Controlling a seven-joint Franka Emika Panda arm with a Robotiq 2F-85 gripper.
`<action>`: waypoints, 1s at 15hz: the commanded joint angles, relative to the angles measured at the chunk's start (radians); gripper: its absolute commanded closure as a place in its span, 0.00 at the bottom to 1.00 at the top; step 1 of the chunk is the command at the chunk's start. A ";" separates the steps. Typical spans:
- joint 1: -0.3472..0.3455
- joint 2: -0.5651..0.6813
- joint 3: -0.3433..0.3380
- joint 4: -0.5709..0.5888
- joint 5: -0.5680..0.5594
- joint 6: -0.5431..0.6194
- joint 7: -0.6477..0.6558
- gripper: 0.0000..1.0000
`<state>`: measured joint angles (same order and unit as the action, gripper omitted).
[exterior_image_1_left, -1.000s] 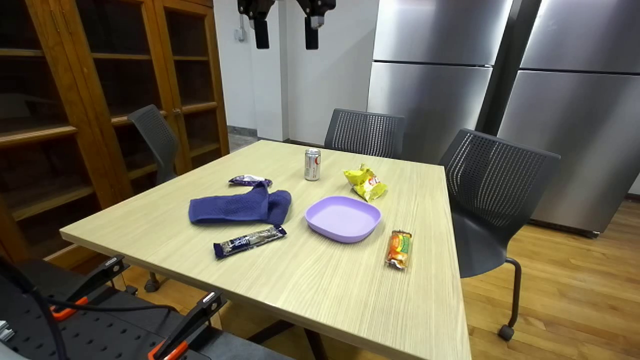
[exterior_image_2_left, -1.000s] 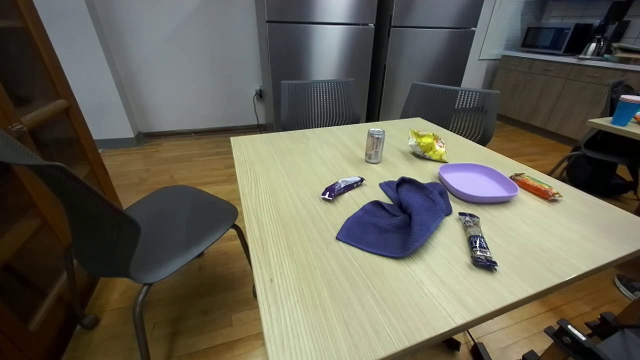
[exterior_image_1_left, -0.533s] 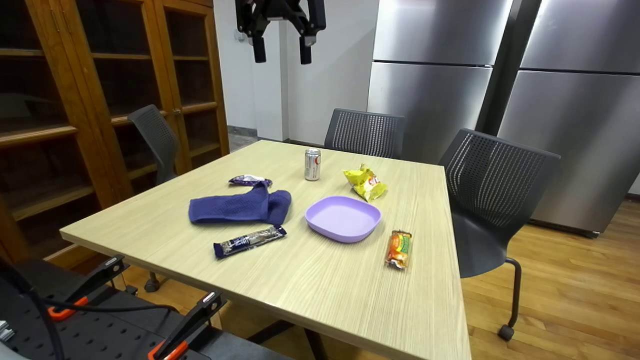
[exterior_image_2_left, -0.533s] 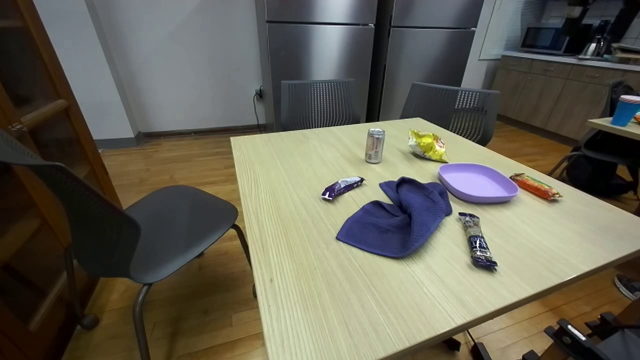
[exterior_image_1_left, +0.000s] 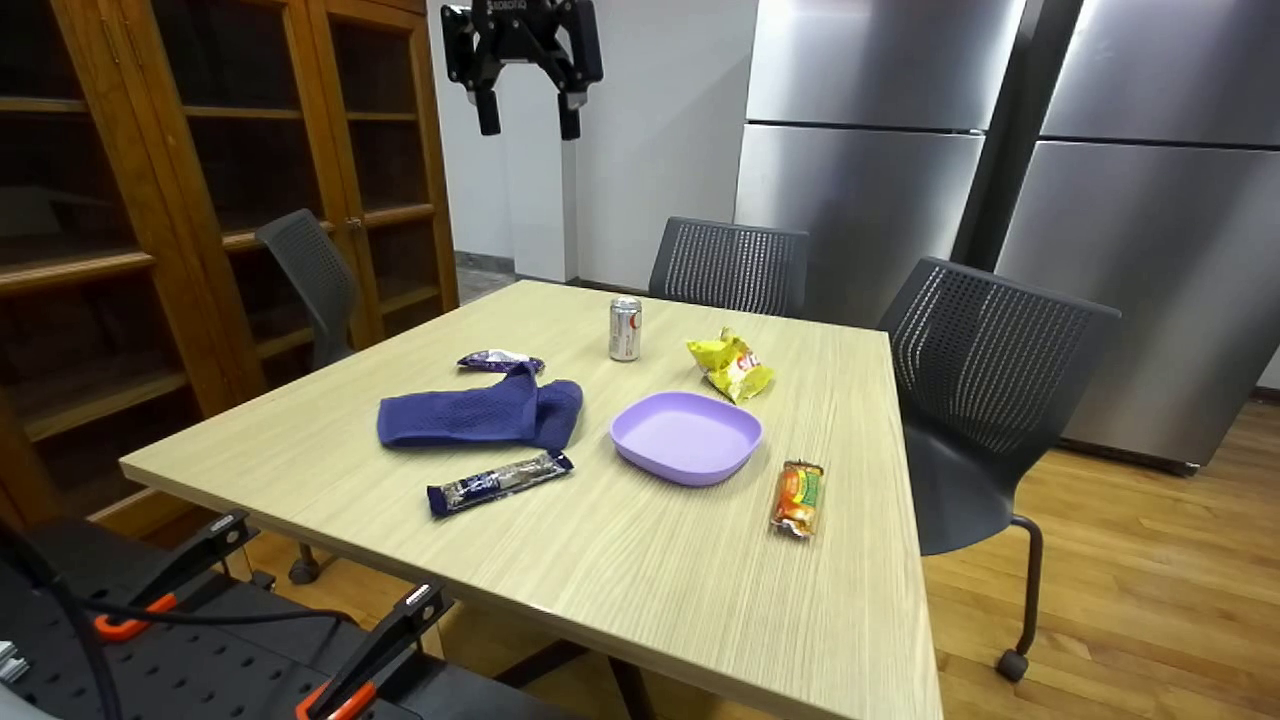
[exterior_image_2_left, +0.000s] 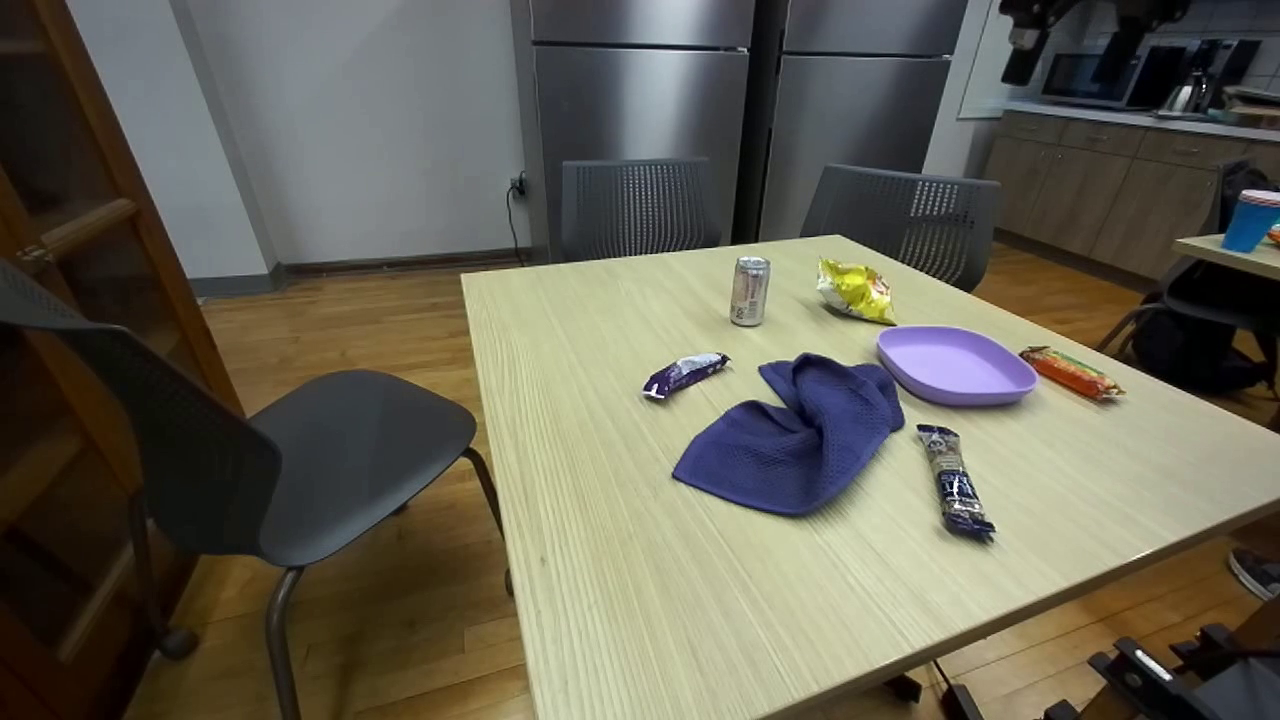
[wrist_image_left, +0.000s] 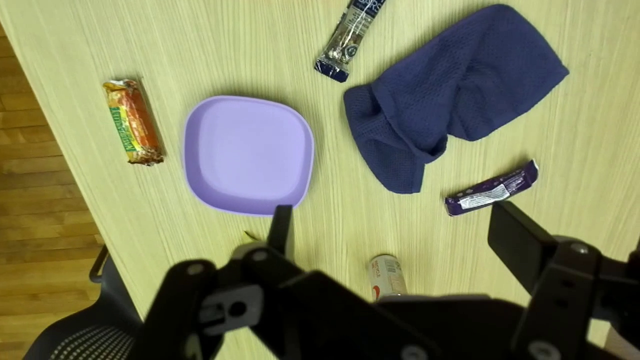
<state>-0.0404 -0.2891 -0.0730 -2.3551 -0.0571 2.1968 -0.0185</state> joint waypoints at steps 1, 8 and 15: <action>0.014 0.073 0.039 0.073 0.014 0.007 0.054 0.00; 0.021 0.091 0.048 0.103 0.005 -0.006 0.036 0.00; 0.021 0.093 0.046 0.114 0.006 -0.013 0.036 0.00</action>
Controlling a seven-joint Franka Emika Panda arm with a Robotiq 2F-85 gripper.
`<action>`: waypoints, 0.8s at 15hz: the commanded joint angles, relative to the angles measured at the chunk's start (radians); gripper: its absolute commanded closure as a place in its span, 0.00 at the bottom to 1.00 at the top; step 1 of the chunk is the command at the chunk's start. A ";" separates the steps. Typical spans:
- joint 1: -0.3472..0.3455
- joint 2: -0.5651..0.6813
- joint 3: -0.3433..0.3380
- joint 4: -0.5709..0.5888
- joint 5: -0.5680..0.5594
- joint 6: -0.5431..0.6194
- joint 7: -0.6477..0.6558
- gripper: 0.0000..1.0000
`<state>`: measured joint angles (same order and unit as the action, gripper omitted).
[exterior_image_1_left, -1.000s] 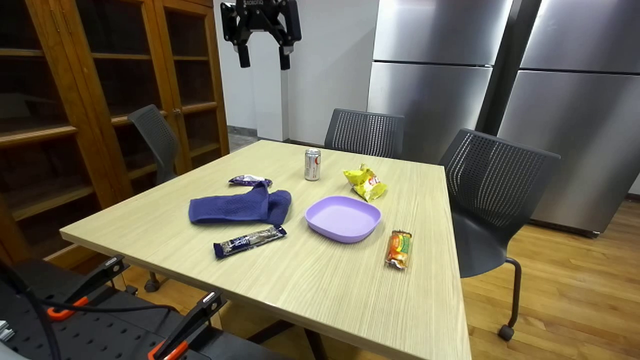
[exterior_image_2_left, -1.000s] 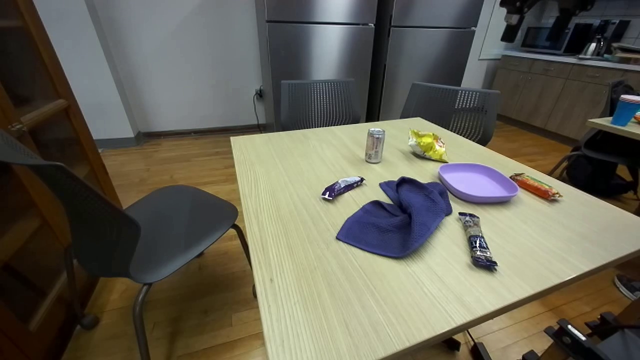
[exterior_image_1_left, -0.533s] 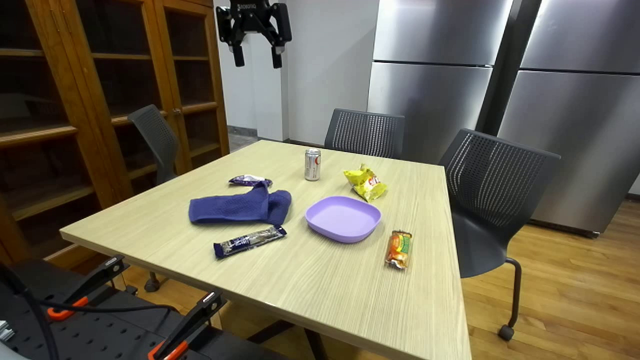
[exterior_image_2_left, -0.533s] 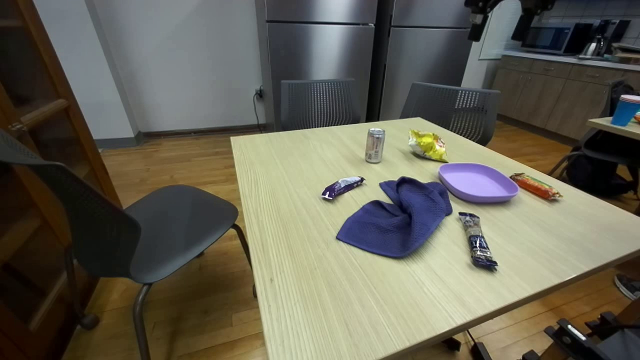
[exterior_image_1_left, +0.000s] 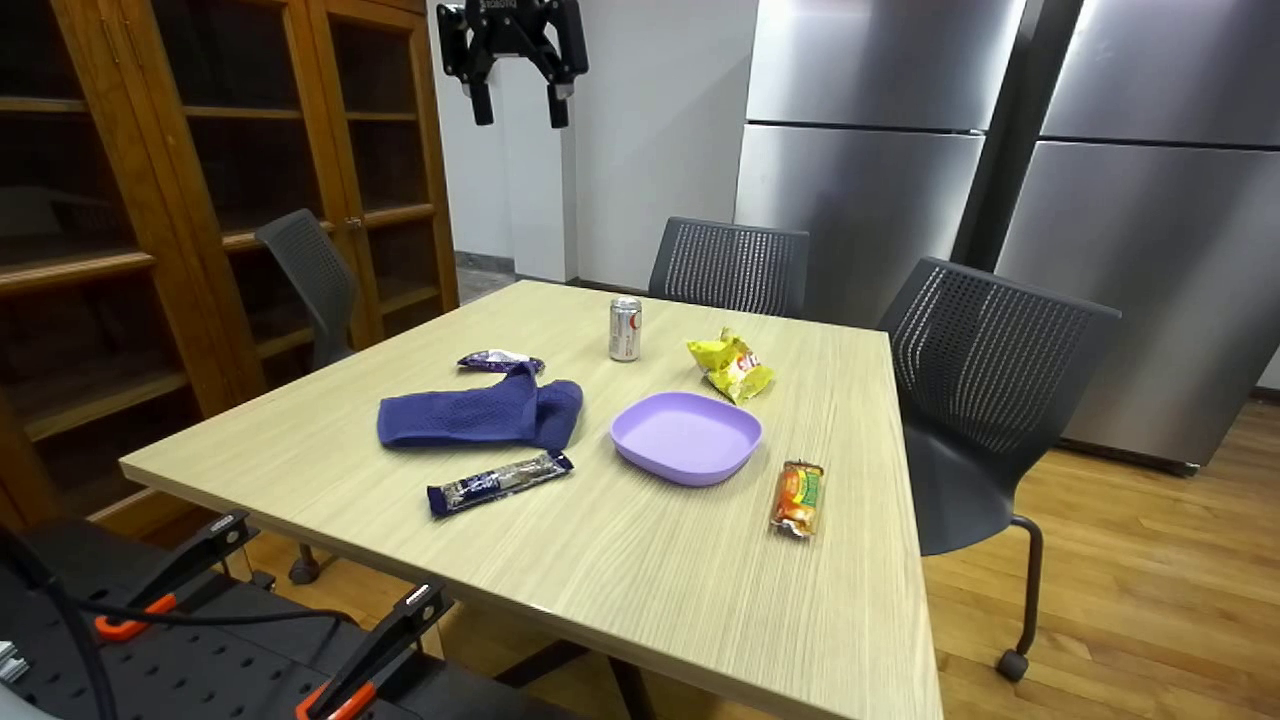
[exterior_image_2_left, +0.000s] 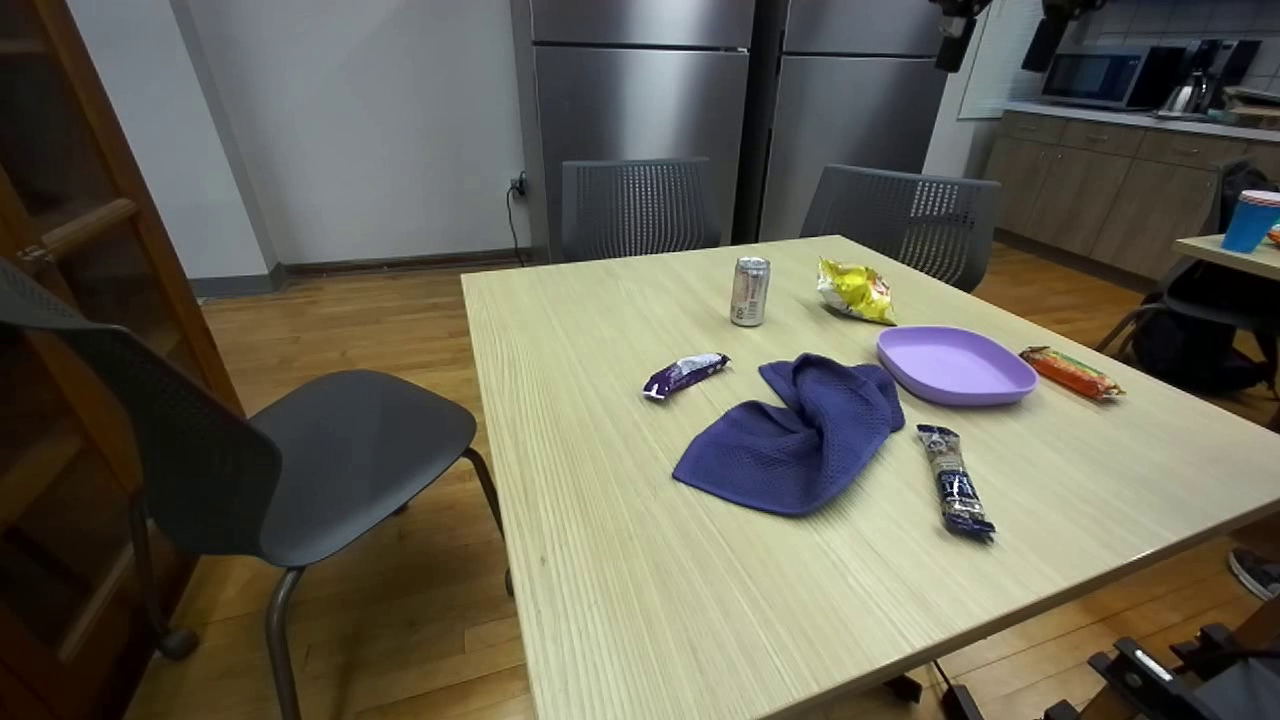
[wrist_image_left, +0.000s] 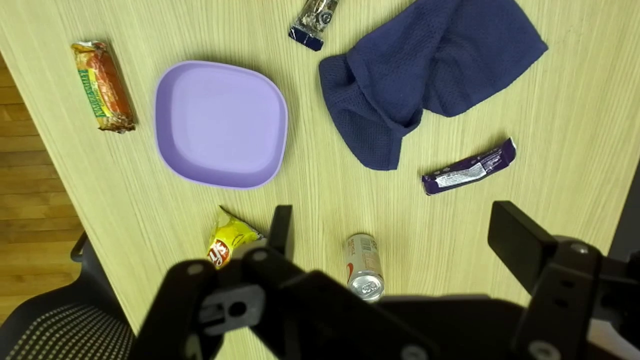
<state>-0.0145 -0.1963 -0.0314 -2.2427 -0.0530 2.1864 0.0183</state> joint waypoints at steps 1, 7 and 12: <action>-0.005 0.000 0.004 0.002 0.001 -0.003 -0.001 0.00; -0.004 0.020 0.009 0.005 0.006 0.015 0.022 0.00; 0.003 0.107 0.015 0.046 0.022 0.043 0.040 0.00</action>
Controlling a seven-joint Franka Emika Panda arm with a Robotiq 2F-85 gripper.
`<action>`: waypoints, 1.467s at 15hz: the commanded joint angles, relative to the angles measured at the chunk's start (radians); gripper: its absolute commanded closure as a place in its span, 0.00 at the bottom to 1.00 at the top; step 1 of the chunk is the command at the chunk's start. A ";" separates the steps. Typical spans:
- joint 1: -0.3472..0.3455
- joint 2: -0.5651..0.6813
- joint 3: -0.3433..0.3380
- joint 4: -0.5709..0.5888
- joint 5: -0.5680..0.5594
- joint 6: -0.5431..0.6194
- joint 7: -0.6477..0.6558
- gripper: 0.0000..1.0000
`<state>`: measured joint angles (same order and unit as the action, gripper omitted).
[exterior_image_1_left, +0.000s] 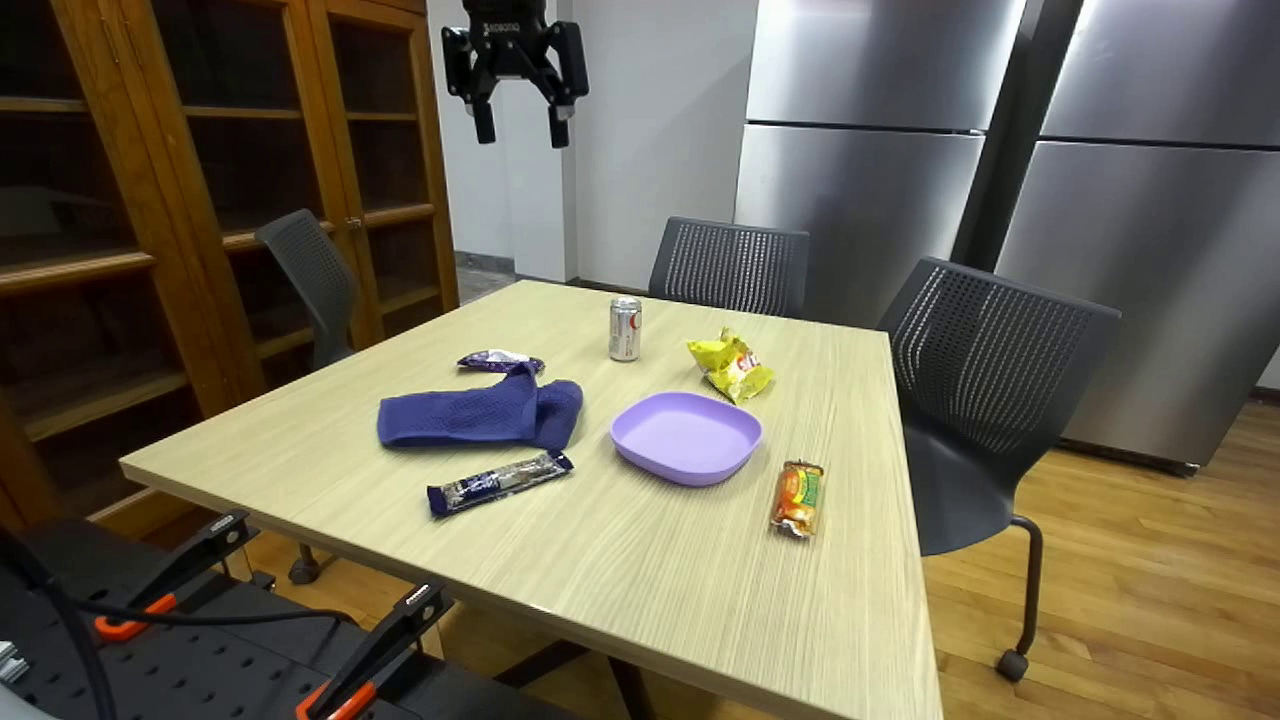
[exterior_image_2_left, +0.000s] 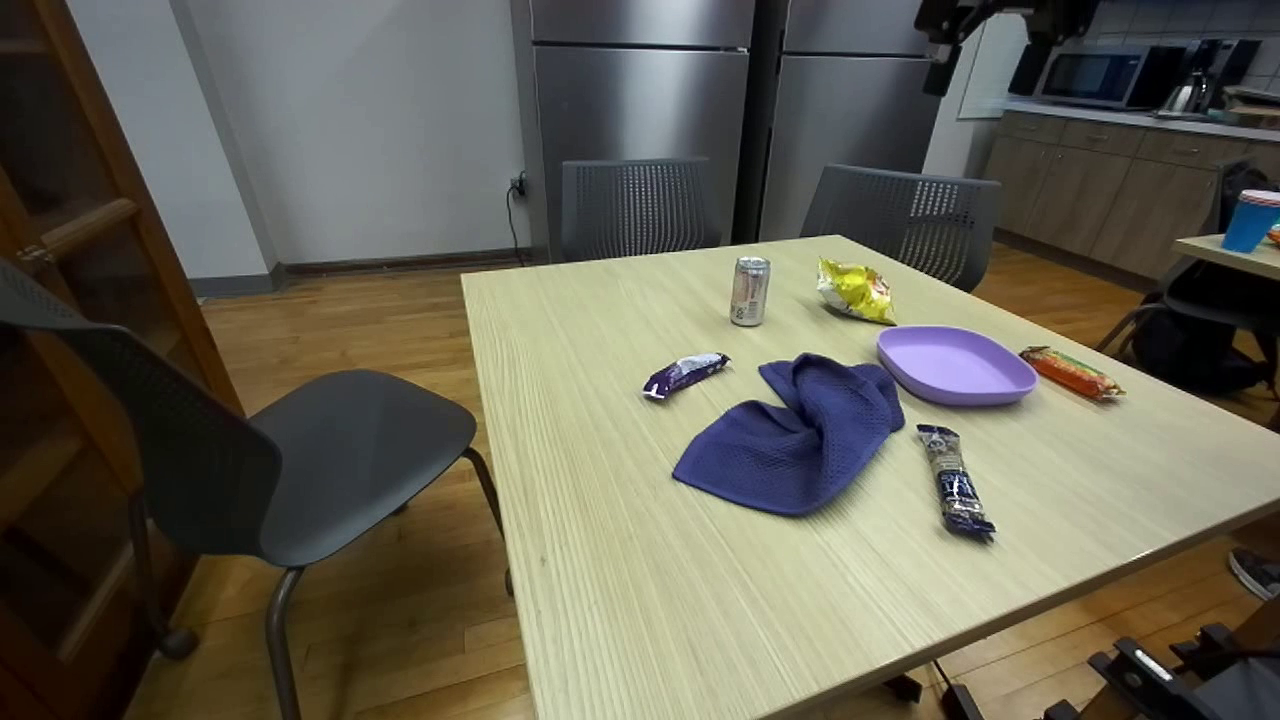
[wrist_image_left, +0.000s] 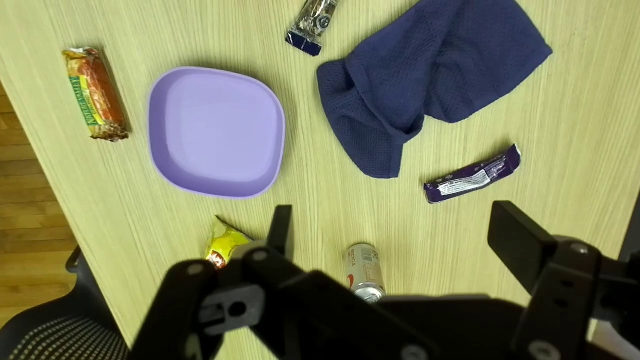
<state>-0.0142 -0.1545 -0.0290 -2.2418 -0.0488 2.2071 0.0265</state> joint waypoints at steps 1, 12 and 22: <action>0.005 0.090 0.014 0.057 0.027 0.038 0.039 0.00; 0.058 0.332 0.036 0.211 0.048 0.167 0.210 0.00; 0.138 0.499 0.025 0.319 0.056 0.273 0.472 0.00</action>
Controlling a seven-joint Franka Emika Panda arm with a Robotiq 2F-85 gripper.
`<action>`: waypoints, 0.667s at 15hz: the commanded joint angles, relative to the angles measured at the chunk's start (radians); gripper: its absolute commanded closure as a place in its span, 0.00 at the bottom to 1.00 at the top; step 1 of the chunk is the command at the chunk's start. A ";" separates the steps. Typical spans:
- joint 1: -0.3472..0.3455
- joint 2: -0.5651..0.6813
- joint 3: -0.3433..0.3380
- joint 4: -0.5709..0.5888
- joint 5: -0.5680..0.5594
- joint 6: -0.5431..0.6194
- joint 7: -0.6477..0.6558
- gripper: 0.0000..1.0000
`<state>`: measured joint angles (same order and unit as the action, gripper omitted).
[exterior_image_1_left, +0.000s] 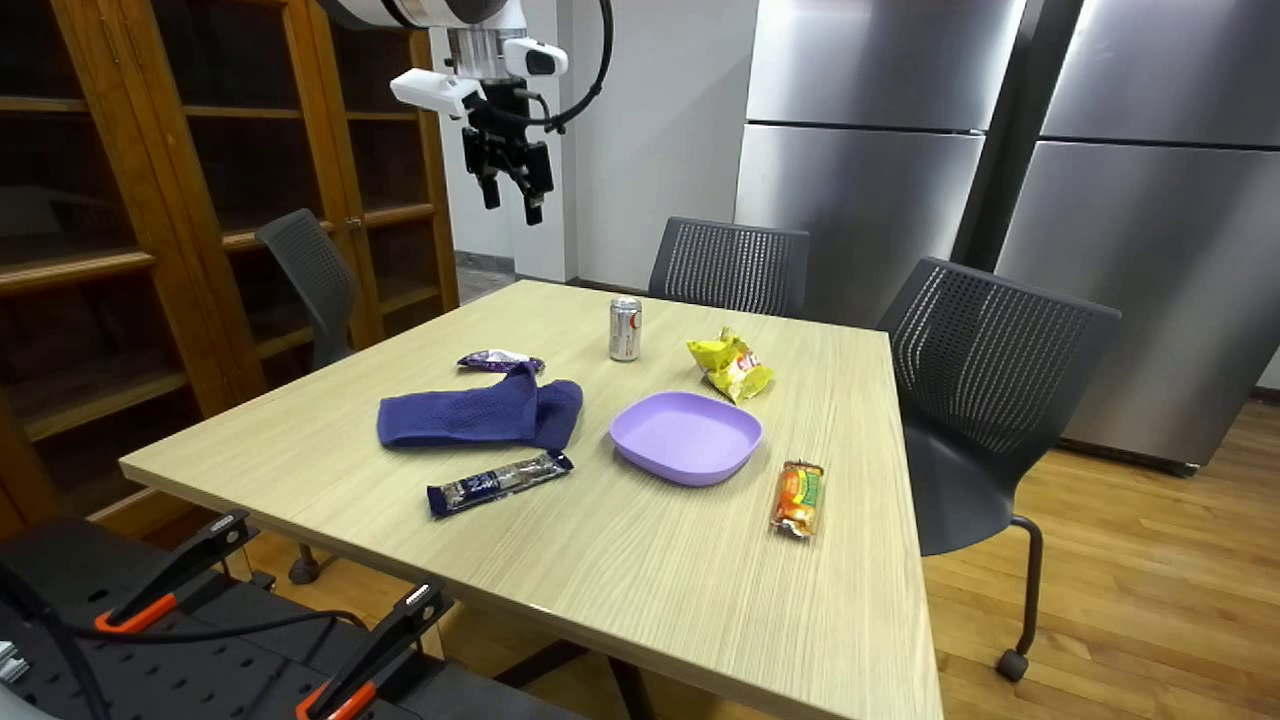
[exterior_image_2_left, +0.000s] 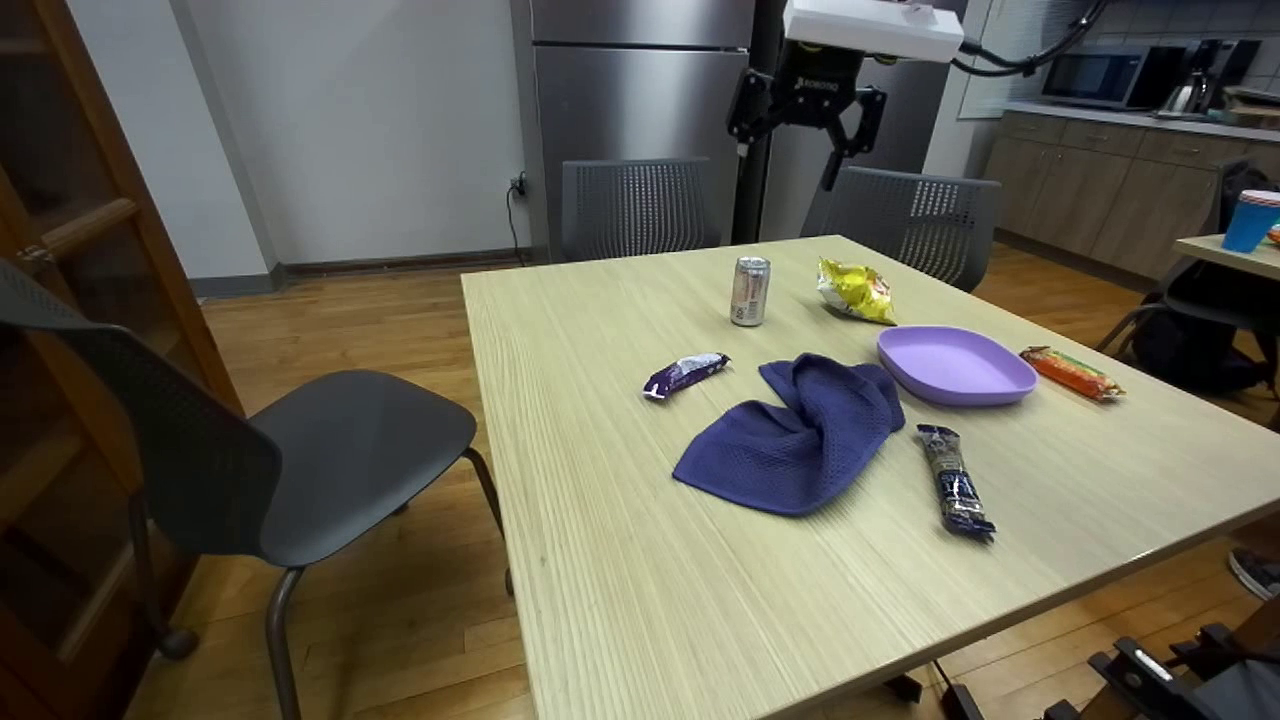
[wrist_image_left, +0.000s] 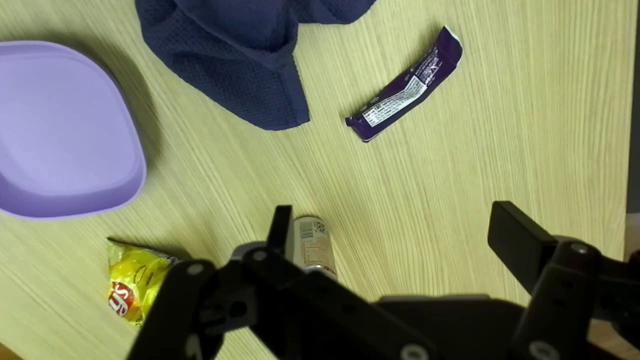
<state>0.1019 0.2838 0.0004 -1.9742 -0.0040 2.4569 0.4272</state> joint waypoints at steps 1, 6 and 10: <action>0.028 0.081 -0.003 0.059 0.017 0.036 0.081 0.00; 0.063 0.175 -0.007 0.104 0.045 0.088 0.127 0.00; 0.094 0.239 -0.021 0.135 0.052 0.157 0.174 0.00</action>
<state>0.1650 0.4712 -0.0014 -1.8900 0.0301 2.5802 0.5550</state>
